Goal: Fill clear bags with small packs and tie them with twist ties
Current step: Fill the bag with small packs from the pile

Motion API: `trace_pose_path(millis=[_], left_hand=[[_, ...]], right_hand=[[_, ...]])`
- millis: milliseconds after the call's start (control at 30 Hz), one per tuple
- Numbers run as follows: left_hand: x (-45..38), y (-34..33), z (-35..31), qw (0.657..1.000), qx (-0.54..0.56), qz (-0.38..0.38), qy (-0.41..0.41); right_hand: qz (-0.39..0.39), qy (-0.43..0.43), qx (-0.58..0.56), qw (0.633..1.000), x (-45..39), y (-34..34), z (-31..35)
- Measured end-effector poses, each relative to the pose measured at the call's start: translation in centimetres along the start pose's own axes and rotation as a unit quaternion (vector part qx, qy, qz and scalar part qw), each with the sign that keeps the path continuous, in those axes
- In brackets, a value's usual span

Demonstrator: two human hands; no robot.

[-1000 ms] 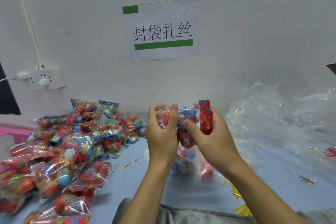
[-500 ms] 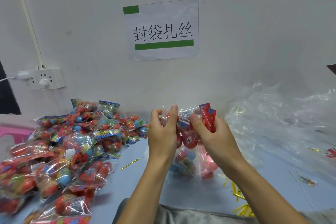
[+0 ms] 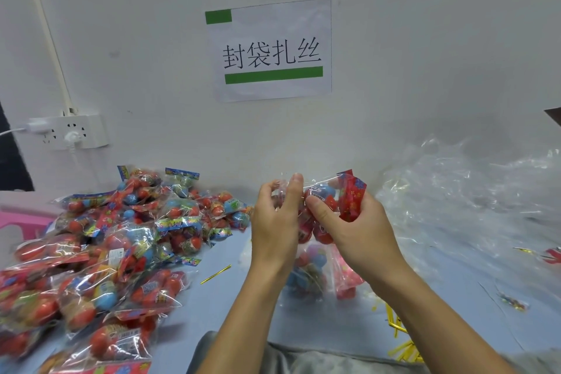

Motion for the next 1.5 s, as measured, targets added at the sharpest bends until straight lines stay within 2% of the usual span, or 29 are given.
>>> trace_pose_path(millis=[67,267,400,600,667,800,867,967,1033,1100,1167,1200,1233,1333,1500], left_hand=[[0.1,-0.4,0.1,1.0,-0.004,0.015,0.004],[-0.2,0.8,-0.9,0.997,-0.011,-0.05,-0.051],[-0.2,0.9,-1.2,0.996,-0.013,-0.056,-0.066],[0.3,0.2,-1.8,0.996,-0.008,-0.03,-0.081],[0.3,0.1,-1.7,0.998,0.002,-0.015,-0.068],[0.5,-0.8,-1.2,0.997,0.037,0.065,-0.015],[0.4,-0.7,-1.3,0.996,0.026,0.086,-0.016],[-0.3,0.6,-1.0,0.995,-0.066,0.075,-0.013],[-0.5,1.1,-0.5,0.983,-0.153,0.106,-0.01],[0.0,0.6,0.7,0.945,-0.278,0.171,-0.001],[0.5,0.0,2.0,0.89,-0.403,0.215,-0.007],[0.5,0.0,2.3,0.876,-0.433,0.212,-0.016],[0.3,0.1,2.3,0.876,-0.441,0.195,-0.019],[-0.7,1.6,2.0,0.898,-0.426,0.107,-0.022],[-1.9,5.5,1.0,0.908,-0.412,-0.061,-0.032]], right_hand=[[-0.001,0.001,-0.009,1.0,0.1,0.0,0.1],[0.033,-0.005,-0.03,0.999,0.1,-0.2,0.9],[0.049,0.007,-0.039,0.998,0.2,0.0,1.8],[0.115,0.011,-0.062,0.991,0.4,-0.4,2.3],[0.111,0.017,-0.055,0.992,0.3,-0.3,2.3],[0.087,0.007,-0.043,0.995,-0.2,0.8,1.7],[0.066,-0.012,-0.046,0.997,-0.6,1.8,1.4],[-0.023,-0.049,-0.082,0.995,-1.5,4.6,0.8],[-0.089,-0.071,-0.116,0.987,-2.1,6.6,0.5],[-0.142,-0.079,-0.139,0.977,-2.4,8.3,0.3],[-0.176,-0.079,-0.149,0.97,-2.5,9.5,0.1],[-0.188,-0.08,-0.15,0.968,-2.5,9.9,-0.1],[-0.197,-0.082,-0.148,0.966,-2.5,10.2,-0.2],[-0.227,-0.091,-0.136,0.96,-2.5,11.0,-0.8],[-0.244,-0.109,-0.096,0.959,-2.5,11.4,-1.8]])
Point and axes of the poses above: each hand's wrist, its own x-axis away from the middle knuckle, its own y-axis out of the back of the hand, z = x × y, the point moved 7 cm from there along -x, towards the middle knuckle, and after that the axes turned 2 degrees about -z, right-handed, at the moved point
